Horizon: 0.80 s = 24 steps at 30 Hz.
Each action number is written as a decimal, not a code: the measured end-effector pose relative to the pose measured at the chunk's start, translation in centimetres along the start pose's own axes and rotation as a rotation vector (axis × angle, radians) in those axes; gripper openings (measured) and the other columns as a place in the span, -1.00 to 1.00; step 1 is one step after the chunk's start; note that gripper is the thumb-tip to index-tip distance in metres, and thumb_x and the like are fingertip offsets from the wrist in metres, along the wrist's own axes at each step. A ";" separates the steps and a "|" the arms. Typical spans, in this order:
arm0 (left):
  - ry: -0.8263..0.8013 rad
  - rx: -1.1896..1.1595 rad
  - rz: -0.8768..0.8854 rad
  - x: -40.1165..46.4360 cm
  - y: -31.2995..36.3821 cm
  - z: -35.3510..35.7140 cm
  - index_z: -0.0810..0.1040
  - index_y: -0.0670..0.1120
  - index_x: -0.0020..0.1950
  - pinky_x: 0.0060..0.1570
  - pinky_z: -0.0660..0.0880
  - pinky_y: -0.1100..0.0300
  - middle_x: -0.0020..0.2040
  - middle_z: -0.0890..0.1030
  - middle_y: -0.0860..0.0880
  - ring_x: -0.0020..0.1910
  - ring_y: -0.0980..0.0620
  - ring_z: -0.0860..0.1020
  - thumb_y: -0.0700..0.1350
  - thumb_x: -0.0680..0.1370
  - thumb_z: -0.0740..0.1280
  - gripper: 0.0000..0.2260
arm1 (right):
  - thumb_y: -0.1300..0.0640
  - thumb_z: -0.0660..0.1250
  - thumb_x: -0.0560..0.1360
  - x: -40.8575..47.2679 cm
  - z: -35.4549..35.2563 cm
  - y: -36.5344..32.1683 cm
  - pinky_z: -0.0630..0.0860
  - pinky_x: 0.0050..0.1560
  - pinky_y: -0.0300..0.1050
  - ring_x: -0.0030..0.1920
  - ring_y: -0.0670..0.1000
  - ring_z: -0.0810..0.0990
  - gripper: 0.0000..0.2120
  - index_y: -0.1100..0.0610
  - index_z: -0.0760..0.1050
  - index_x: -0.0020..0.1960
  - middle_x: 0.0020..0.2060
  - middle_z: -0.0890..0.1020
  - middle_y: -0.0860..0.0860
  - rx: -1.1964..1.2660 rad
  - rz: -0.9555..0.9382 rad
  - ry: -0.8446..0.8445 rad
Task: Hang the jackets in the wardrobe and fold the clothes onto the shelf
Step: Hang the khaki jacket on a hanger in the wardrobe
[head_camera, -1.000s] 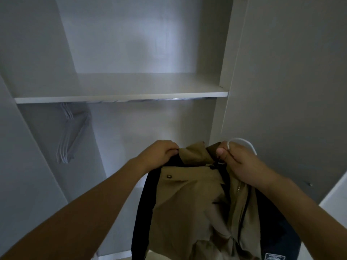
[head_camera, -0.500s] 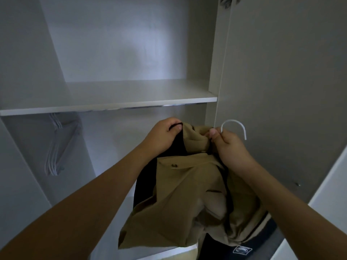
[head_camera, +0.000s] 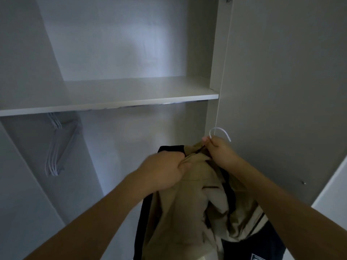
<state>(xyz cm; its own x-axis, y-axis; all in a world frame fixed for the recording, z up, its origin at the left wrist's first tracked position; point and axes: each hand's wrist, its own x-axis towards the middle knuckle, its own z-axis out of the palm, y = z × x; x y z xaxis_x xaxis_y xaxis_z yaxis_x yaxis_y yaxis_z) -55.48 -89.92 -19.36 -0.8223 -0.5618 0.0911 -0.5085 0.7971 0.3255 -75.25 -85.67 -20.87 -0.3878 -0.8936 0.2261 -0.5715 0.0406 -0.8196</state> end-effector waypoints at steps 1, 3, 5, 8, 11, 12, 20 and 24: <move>0.003 0.080 0.015 -0.3 -0.6 -0.8 0.42 0.06 -0.17 -0.30 0.32 0.27 -0.25 0.46 0.16 -0.27 0.20 0.43 0.18 0.65 0.08 -0.69 | 0.05 0.10 0.66 -0.1 0.0 -0.1 0.38 -0.13 -0.18 -0.26 -0.07 0.47 -0.64 0.10 0.41 -0.28 -0.33 0.48 -0.01 -0.019 -0.017 -0.044; -0.049 0.121 -0.028 -0.9 -1.7 -2.4 0.52 0.07 -0.04 -0.13 0.43 0.24 -0.15 0.54 0.16 -0.15 0.15 0.51 0.24 0.63 0.05 -0.65 | 0.01 0.14 0.65 -0.4 0.0 -0.6 0.40 -0.17 -0.29 -0.30 -0.19 0.52 -0.65 0.04 0.49 -0.26 -0.37 0.54 -0.10 0.043 -0.017 -0.115; -0.159 -0.066 -0.145 -1.2 -1.9 -3.7 0.58 0.12 0.11 0.12 0.45 0.18 0.07 0.62 0.11 0.04 0.09 0.57 0.38 0.56 -0.08 -0.45 | -0.08 0.20 0.61 -0.7 -0.2 -1.4 0.46 -0.16 -0.32 -0.27 -0.20 0.57 -0.66 0.05 0.59 -0.21 -0.35 0.62 -0.12 0.159 0.008 -0.214; -0.257 -0.275 -0.206 -0.5 -0.9 -3.9 0.47 0.14 0.39 0.32 0.33 0.12 0.35 0.51 0.04 0.25 0.05 0.49 0.42 0.52 -0.16 -0.33 | -0.24 0.30 0.49 -0.8 -0.6 -2.0 0.50 0.04 -0.07 -0.09 0.09 0.63 -0.51 0.20 0.60 0.01 -0.11 0.68 0.08 0.227 0.091 -0.344; -0.291 -0.251 -0.130 0.4 0.2 -3.0 0.50 0.09 0.37 0.23 0.39 0.19 0.29 0.53 0.04 0.18 0.06 0.51 0.26 0.64 0.03 -0.55 | -0.21 0.39 0.41 -0.9 -0.4 -2.4 0.44 0.08 0.04 -0.08 0.15 0.53 -0.45 0.30 0.56 0.02 -0.08 0.61 0.26 0.397 0.110 -0.384; -0.267 -0.257 -0.124 0.6 0.4 -2.7 0.56 0.04 0.30 0.19 0.44 0.18 0.21 0.58 0.02 0.12 0.04 0.54 0.20 0.65 0.09 -0.60 | -0.21 0.44 0.36 -0.9 -0.4 -2.3 0.47 0.06 0.02 -0.10 0.14 0.54 -0.49 0.26 0.58 -0.04 -0.10 0.62 0.27 0.441 0.110 -0.403; 0.001 -0.409 -0.106 0.3 -0.2 -2.4 0.61 0.14 -0.19 -0.14 0.47 0.25 -0.21 0.61 0.13 -0.15 0.15 0.57 0.01 0.62 0.27 -0.78 | 0.18 0.42 0.45 -1.3 -1.1 -0.3 0.40 -0.12 -0.14 -0.26 -0.03 0.48 -0.73 0.02 0.51 -0.41 -0.34 0.53 -0.01 0.613 0.095 -0.538; -0.024 -0.278 -0.093 -0.4 -0.1 -4.3 0.64 -0.01 -0.14 -0.11 0.46 0.27 -0.18 0.62 0.04 -0.15 0.11 0.57 -0.02 0.63 0.25 -0.77 | 0.15 0.42 0.41 -1.7 -0.6 -0.5 0.50 -0.14 -0.21 -0.24 -0.04 0.56 -0.84 0.07 0.56 -0.35 -0.31 0.56 0.00 0.715 0.107 -0.563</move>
<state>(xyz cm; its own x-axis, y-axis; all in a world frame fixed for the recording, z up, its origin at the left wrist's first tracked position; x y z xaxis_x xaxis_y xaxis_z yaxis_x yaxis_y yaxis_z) -53.93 -90.74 -15.37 -0.7829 -0.6215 0.0280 -0.4948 0.6494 0.5775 -74.68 -83.91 -20.53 0.1041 -0.9945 -0.0065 0.1035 0.0173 -0.9945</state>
